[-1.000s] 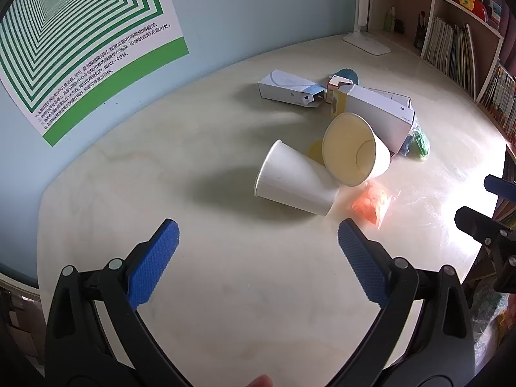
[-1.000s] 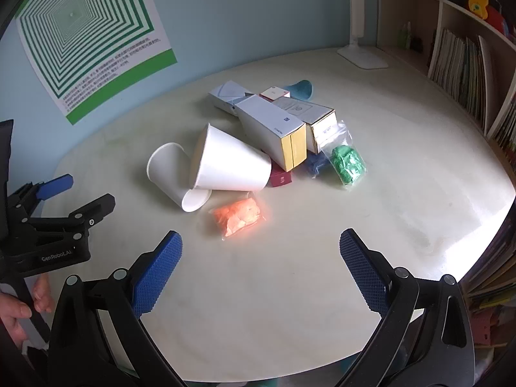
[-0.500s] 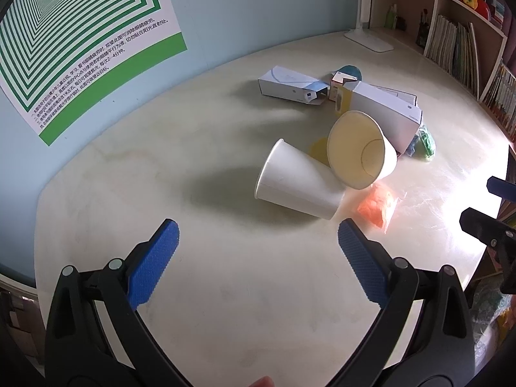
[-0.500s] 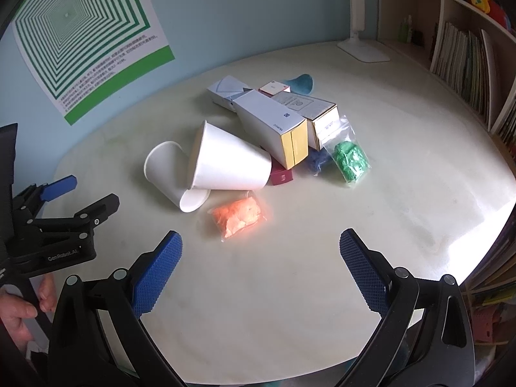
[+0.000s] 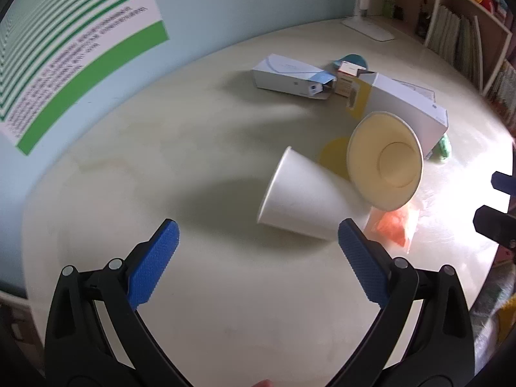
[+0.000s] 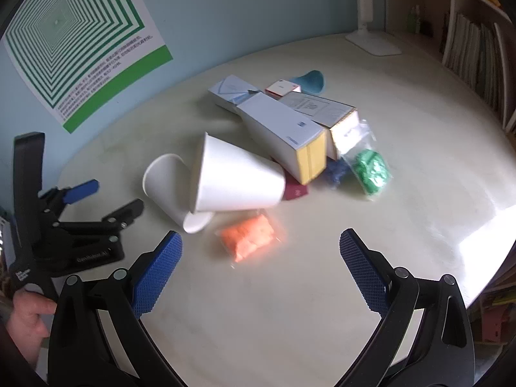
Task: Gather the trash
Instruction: 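Grasp the lying white cup with the left tool while the right tool grasps the upright cup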
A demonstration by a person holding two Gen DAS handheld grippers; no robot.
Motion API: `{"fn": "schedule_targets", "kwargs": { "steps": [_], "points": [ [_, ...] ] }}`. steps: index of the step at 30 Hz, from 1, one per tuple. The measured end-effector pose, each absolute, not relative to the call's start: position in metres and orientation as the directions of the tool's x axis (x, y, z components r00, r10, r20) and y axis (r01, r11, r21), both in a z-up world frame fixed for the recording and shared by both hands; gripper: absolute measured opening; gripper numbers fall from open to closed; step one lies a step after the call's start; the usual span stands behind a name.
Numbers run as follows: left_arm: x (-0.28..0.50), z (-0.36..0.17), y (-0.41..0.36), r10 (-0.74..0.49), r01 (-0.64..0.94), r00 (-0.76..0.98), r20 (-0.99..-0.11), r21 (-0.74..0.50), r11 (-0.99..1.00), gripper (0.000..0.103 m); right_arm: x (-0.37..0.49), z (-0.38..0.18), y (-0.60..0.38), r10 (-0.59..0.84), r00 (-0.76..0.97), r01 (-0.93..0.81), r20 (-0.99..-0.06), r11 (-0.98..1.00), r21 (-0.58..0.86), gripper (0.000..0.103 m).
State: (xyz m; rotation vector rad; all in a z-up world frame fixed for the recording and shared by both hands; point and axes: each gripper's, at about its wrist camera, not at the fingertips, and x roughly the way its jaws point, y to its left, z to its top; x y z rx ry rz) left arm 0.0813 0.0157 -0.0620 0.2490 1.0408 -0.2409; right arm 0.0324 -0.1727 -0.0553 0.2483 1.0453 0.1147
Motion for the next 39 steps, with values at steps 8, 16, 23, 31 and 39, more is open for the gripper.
{"fn": "schedule_targets", "kwargs": {
  "steps": [8, 16, 23, 31, 39],
  "points": [
    [0.101, -0.072, 0.004, -0.169, 0.443, 0.48, -0.861, 0.072, 0.893, 0.096, 0.066, -0.058, -0.146, 0.205, 0.497, 0.03, -0.843, 0.967, 0.253, 0.096],
    [0.117, -0.085, -0.007, -0.259, 0.53, 0.427, -0.866, 0.008, 0.848, 0.076, 0.087, -0.079, -0.142, 0.156, 0.449, 0.094, -0.879, 0.971, 0.22, 0.061],
    [0.112, -0.08, -0.009, -0.334, 0.557, 0.378, -0.864, -0.075, 0.827, 0.034, 0.078, -0.078, -0.149, 0.126, 0.457, 0.105, -0.88, 0.975, 0.195, 0.022],
    [0.096, -0.065, -0.009, -0.362, 0.559, 0.384, -0.849, -0.098, 0.823, 0.015, 0.058, -0.062, -0.168, 0.133, 0.503, 0.118, -0.854, 0.968, 0.22, 0.004],
    [0.073, -0.048, -0.005, -0.419, 0.566, 0.361, -0.833, -0.161, 0.808, 0.002, 0.03, -0.039, -0.181, 0.179, 0.549, 0.108, -0.817, 0.953, 0.282, 0.004]
  ]
}}
